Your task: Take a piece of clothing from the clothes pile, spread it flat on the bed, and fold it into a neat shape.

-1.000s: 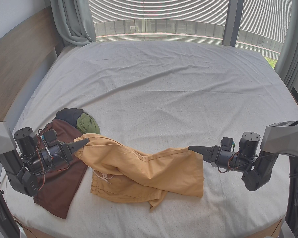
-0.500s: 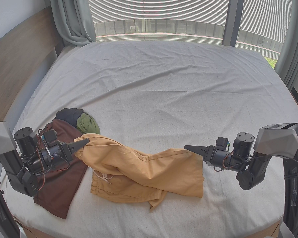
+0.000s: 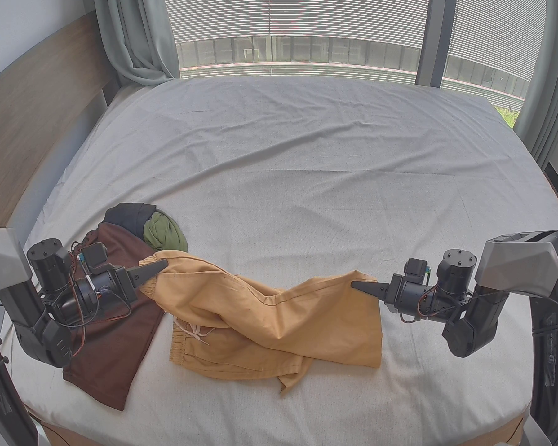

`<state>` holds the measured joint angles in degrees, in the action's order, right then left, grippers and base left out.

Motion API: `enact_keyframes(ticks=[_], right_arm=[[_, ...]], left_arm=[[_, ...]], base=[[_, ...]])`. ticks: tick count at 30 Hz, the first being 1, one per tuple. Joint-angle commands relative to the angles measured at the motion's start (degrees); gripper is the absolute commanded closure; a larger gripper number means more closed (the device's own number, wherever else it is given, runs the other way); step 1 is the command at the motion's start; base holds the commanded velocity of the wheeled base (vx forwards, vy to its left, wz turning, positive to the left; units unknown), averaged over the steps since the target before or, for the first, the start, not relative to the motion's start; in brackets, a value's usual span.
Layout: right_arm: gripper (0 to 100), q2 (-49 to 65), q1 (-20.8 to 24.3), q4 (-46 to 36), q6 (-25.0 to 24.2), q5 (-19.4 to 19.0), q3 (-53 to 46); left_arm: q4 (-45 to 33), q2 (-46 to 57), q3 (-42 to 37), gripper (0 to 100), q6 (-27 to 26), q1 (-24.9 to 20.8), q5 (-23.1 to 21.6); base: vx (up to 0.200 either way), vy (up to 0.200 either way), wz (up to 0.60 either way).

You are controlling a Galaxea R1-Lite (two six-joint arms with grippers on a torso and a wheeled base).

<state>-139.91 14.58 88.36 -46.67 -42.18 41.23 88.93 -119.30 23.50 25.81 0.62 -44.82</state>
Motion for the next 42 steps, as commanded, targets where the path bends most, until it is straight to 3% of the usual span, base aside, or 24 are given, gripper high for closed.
enact_keyframes(ticks=[1, 9, 21, 28, 32, 42], right_arm=[[100, 1.48, -0.08, 0.15, 0.35, -0.1, -1.85], [100, 12.12, 0.1, 0.15, 3.69, -0.1, -10.2], [100, 21.96, -0.08, 0.06, 4.04, -0.1, -16.0], [100, 24.69, -0.17, 0.15, 5.27, -0.1, -18.46], [100, 25.92, -0.52, 0.06, 9.58, 0.08, -20.57], [100, 28.11, -1.66, 0.06, 9.75, 0.08, -20.22]], left_arm=[[0.01, -0.23, 0.14, 100, 0.03, -0.01, 0.0], [0.01, -0.23, 0.23, 100, 0.03, -0.62, 0.0], [0.1, 0.47, 1.11, 100, 0.03, -0.71, 0.0], [0.1, 0.56, 1.28, 100, -0.14, -0.71, 0.0], [0.1, 0.64, 1.37, 100, -0.23, -1.06, 0.0], [0.1, 1.35, 2.95, 100, -0.14, -1.06, 0.0]], base=[[0.0, 0.0, 0.0], [0.0, 0.0, 0.0], [0.0, 0.0, 0.0], [0.0, 0.0, 0.0], [0.0, 0.0, 0.0], [0.0, 0.0, 0.0]])
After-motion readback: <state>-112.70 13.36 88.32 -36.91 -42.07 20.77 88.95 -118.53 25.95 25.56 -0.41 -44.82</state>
